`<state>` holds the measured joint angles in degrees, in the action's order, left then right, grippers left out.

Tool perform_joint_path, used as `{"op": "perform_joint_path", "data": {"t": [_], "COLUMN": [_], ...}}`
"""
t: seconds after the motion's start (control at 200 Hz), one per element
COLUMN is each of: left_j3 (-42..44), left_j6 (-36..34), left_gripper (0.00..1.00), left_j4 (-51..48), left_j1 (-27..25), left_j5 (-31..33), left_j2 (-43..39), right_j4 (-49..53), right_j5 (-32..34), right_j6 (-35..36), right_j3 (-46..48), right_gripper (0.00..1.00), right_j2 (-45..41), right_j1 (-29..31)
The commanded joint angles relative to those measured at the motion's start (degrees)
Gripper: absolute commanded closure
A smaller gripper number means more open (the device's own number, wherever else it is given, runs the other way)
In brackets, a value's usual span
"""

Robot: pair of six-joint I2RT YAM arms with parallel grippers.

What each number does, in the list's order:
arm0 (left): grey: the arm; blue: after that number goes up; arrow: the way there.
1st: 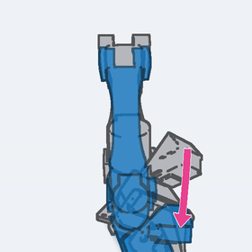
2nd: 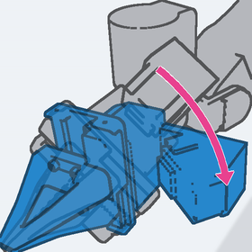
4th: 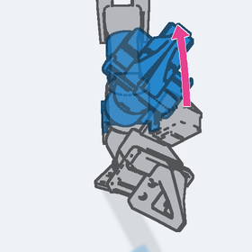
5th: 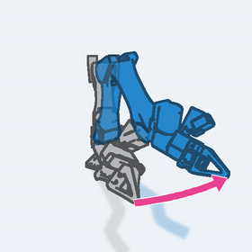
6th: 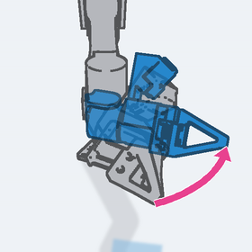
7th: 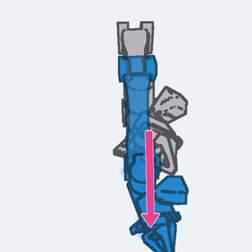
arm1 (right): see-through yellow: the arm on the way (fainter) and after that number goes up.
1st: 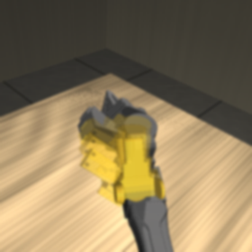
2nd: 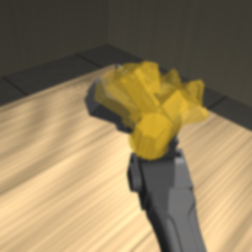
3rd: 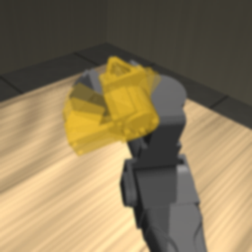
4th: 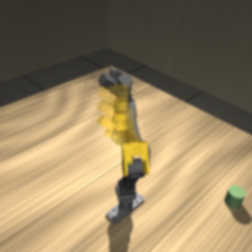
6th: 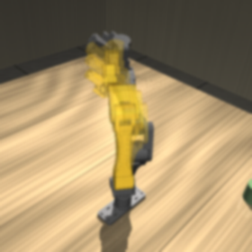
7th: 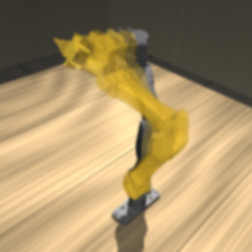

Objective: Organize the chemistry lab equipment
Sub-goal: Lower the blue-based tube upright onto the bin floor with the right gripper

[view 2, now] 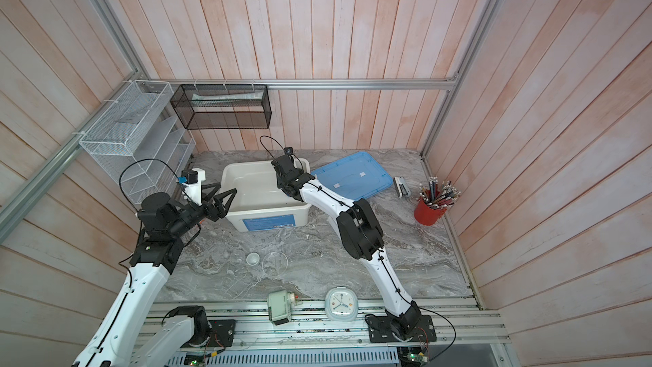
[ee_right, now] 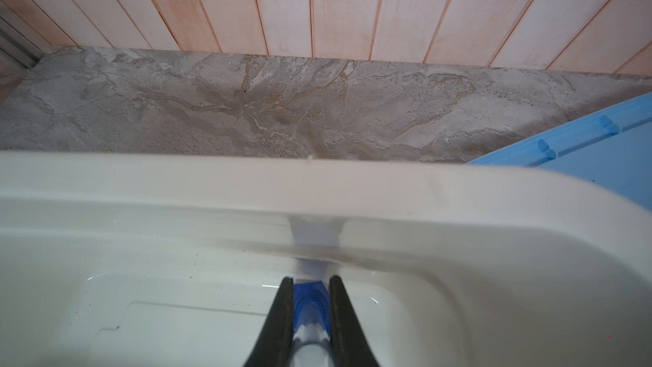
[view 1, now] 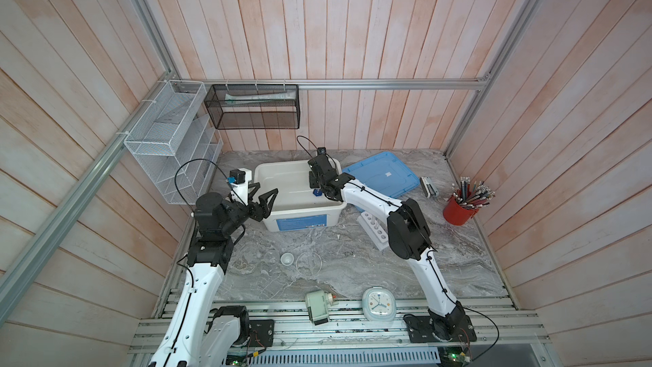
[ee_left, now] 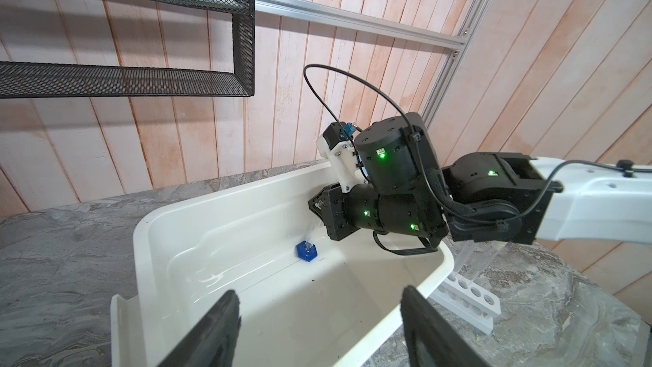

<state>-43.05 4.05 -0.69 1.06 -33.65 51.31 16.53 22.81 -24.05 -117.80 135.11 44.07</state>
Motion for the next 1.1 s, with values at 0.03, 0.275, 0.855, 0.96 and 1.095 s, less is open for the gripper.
{"op": "perform_joint_path", "data": {"t": [0.03, 0.275, 0.855, 0.96, 1.095], "left_j3": [0.5, 0.5, 0.4, 0.5, 0.5], "left_j6": [-0.7, -0.7, -1.0, -1.0, -0.9], "left_gripper": [0.27, 0.27, 0.26, 0.25, 0.24], "left_j4": [-0.1, -0.2, -0.4, -0.4, -0.4], "left_j1": [-0.1, -0.1, -0.2, -0.2, -0.2], "left_j5": [-0.4, -0.4, -0.1, 0.1, 0.3], "left_j2": [0.0, 0.0, 0.1, 0.0, -0.2], "right_j4": [0.7, 0.7, -1.9, -1.8, -1.8], "right_j5": [2.8, 3.4, 2.8, 2.9, 2.6], "right_j6": [-1.0, -1.7, -0.7, -0.4, 0.0], "right_j3": [0.0, 1.3, 3.4, 3.3, 3.0], "right_gripper": [0.91, 0.90, 0.77, 0.71, 0.68], "right_j2": [1.6, 1.9, 2.4, 2.4, 2.2], "right_j1": [0.5, 0.4, 0.3, 0.3, 0.3]}}
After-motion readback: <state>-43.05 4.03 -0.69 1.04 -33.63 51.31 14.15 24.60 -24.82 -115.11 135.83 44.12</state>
